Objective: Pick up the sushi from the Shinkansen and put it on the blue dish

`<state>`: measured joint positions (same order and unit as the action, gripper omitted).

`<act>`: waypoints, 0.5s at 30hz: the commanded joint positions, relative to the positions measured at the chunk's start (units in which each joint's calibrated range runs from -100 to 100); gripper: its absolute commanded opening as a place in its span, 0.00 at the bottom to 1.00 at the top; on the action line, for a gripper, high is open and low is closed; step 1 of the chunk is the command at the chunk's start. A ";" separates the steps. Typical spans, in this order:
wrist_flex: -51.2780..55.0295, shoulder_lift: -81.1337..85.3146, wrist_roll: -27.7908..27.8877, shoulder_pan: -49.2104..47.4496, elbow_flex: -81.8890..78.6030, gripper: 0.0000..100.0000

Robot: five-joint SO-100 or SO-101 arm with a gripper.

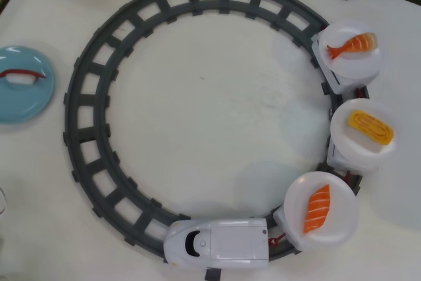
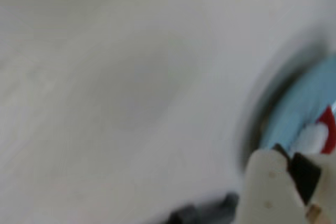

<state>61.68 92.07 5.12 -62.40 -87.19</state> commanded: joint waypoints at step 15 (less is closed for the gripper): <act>6.81 -36.28 2.20 19.27 39.13 0.03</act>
<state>66.13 63.39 7.50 -46.96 -57.55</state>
